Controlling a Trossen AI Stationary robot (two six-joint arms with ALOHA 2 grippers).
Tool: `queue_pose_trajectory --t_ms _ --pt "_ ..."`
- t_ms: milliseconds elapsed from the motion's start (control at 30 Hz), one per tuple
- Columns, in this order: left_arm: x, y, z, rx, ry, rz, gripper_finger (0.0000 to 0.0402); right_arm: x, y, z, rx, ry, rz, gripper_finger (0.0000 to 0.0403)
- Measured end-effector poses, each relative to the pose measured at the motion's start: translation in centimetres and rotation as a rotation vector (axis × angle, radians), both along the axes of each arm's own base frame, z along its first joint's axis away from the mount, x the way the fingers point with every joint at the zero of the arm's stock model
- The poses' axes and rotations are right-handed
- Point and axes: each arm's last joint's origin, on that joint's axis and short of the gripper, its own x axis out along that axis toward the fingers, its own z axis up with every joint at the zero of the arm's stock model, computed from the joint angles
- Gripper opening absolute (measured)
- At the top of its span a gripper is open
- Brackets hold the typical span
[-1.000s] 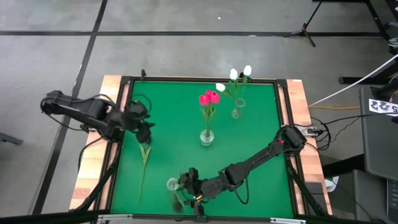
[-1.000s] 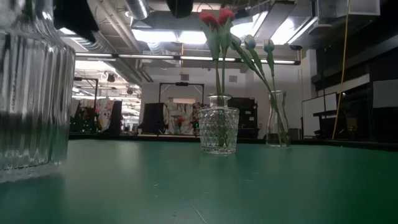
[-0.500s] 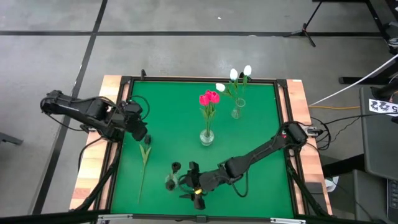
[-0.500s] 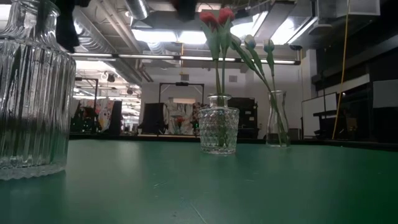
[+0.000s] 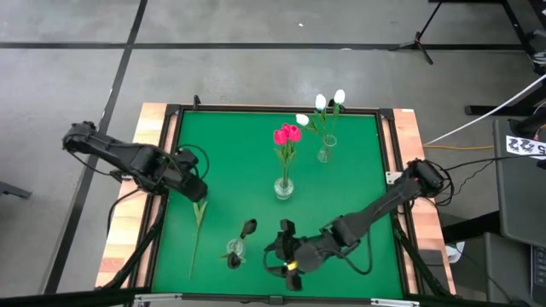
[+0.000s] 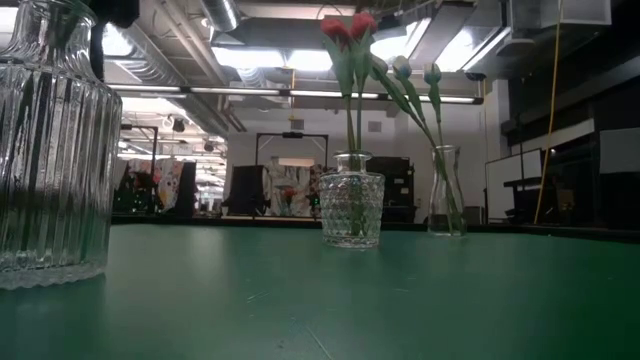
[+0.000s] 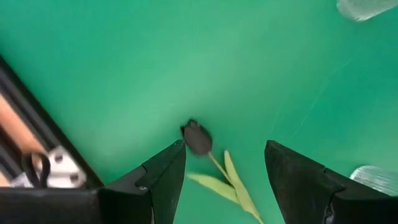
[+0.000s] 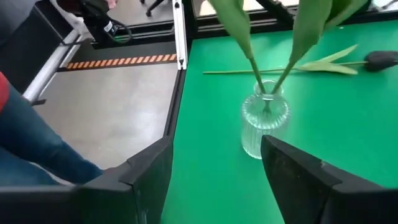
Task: Sort flowers into vase by color
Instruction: Put the black tulip into the bottom transparent flower vase
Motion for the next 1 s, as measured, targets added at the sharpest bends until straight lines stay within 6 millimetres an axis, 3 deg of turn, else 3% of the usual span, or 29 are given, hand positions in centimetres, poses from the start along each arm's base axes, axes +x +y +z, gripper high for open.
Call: queue_pose_trajectory --t_ms 133,500,733,1000 --pt "0.3 -1.5 -0.8 -0.052 0.077 0.029 0.0214 -1.2 0.7 0.7 -0.005 -0.003 -0.035 0.0243" --pt "1.2 -5.8 -3.6 -0.078 0.186 0.101 0.0214 -2.5 2.0 0.5 -0.025 0.006 -0.085 0.0243" --pt "0.9 -6.3 -8.7 -0.185 0.199 0.166 0.0214 -2.6 1.9 0.3 -0.048 0.032 -0.082 0.0243" --pt "1.9 -7.0 -11.4 -0.337 0.036 0.19 0.0214 -2.6 1.9 0.3 -0.03 0.037 -0.082 0.0243"
